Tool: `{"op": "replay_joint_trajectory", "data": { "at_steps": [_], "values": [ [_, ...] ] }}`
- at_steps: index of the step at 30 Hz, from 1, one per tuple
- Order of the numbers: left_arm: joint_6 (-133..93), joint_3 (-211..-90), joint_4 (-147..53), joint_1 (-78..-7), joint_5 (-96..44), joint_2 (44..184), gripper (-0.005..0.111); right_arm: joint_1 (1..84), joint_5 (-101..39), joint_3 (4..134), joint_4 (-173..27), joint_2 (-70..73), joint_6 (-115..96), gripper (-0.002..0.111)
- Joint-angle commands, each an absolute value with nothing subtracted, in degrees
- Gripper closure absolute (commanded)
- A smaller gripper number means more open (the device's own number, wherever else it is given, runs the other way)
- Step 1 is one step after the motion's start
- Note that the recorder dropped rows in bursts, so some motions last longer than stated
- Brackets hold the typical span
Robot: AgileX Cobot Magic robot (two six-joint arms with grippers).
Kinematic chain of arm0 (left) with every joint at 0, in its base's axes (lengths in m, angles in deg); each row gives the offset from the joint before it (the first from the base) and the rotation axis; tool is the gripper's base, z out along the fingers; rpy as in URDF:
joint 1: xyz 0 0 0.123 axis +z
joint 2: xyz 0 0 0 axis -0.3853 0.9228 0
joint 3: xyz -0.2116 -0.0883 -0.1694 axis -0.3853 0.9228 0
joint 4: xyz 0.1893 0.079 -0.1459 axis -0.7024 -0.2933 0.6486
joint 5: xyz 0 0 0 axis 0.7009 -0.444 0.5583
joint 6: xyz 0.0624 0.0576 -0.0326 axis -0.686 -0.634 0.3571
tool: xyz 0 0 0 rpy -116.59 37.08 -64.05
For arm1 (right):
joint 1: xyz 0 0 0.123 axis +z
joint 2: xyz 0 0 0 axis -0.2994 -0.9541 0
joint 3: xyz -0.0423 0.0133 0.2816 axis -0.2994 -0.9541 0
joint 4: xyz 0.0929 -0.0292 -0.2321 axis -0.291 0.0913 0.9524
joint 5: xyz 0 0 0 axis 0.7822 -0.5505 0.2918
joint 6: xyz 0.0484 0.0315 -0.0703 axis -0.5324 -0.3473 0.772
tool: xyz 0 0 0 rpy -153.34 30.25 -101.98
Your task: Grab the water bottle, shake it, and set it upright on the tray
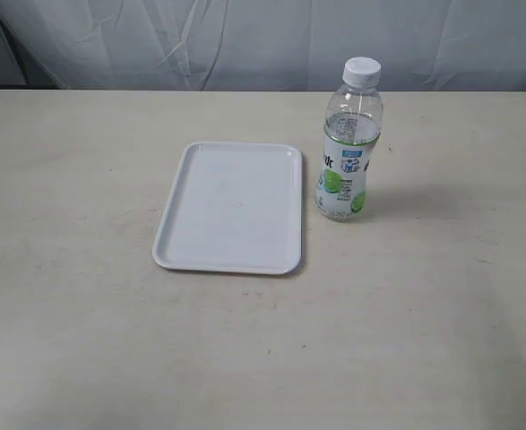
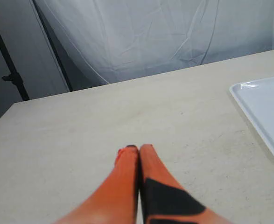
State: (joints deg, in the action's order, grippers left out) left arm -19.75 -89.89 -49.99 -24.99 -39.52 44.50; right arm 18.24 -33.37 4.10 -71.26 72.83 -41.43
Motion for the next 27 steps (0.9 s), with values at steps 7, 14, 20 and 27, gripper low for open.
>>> {"op": "replay_joint_trajectory", "data": {
  "at_steps": [7, 14, 20, 27],
  "values": [
    [-19.58, -89.67, -49.81, -25.01, -39.61, 44.24, 0.106, 18.06, -17.49, 14.95, -72.37, 73.27, -41.70, 0.108],
    [-19.58, -89.67, -49.81, -25.01, -39.61, 44.24, 0.106, 18.15, -52.01, 38.21, -60.19, 61.42, -37.11, 0.109],
    [-19.58, -89.67, -49.81, -25.01, -39.61, 44.24, 0.106, 18.28, -81.65, 57.96, -77.57, 27.52, -6.91, 0.109],
    [-19.58, -89.67, -49.81, -25.01, -39.61, 44.24, 0.106, 37.34, -80.21, 57.64, -83.88, 6.27, 5.12, 0.109]
  ]
}}
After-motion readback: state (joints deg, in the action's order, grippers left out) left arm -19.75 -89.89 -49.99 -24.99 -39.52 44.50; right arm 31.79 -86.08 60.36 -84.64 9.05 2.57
